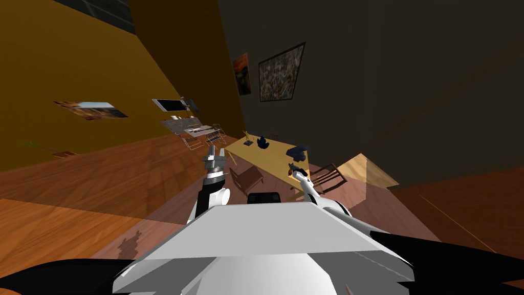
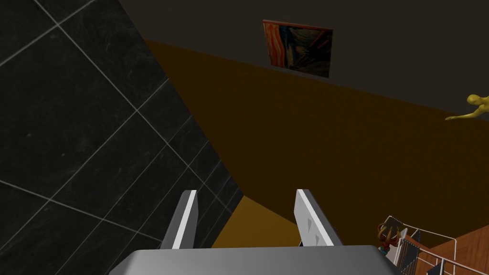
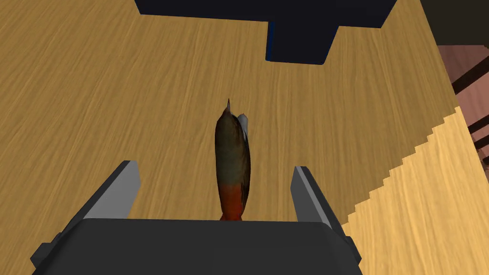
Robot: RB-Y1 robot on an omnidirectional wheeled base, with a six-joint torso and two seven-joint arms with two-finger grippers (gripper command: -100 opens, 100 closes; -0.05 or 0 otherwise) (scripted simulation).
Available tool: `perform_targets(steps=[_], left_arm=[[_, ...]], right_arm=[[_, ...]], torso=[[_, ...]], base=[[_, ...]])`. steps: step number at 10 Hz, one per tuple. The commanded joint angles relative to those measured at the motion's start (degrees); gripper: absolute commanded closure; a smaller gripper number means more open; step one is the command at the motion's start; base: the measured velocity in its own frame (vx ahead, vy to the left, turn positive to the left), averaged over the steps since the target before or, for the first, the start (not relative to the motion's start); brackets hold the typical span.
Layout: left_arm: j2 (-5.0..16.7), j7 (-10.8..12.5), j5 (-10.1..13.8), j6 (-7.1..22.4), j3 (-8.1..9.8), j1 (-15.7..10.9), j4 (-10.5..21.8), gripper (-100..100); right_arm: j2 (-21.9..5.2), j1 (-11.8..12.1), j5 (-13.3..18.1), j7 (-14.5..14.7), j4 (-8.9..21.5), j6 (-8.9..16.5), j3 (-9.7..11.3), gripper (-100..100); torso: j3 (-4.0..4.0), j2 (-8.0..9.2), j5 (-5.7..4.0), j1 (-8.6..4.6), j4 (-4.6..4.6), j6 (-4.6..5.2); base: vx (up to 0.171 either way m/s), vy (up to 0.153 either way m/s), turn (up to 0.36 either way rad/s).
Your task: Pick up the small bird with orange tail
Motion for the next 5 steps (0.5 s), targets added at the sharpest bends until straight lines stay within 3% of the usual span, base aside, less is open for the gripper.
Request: perform_targets(steps=[1,4,5], left_arm=[[0.0,0.0,0.0,0.0,0.0,0.0,0.0,0],[0.0,0.0,0.0,0.0,0.0,0.0,0.0,0],[0.0,0.0,0.0,0.0,0.0,0.0,0.0,0]], right_arm=[[0.4,-1.0,-1.0,-1.4,2.9,1.1,-1.4,-100],[1.0,-1.5,-2.7,-3.3,6.6,2.5,-2.7,-100],[0.9,-1.1,-2.5,-3.1,5.7,2.2,-2.4,-100]], torso=[[0.0,0.0,0.0,0.0,0.0,0.0],[0.0,0.0,-0.01,-0.08,0.0,0.01],[0.02,0.04,-0.02,-0.08,0.01,0.01]], base=[[0.032,-0.017,0.055],[0.027,-0.027,0.034],[0.007,-0.013,0.005]])
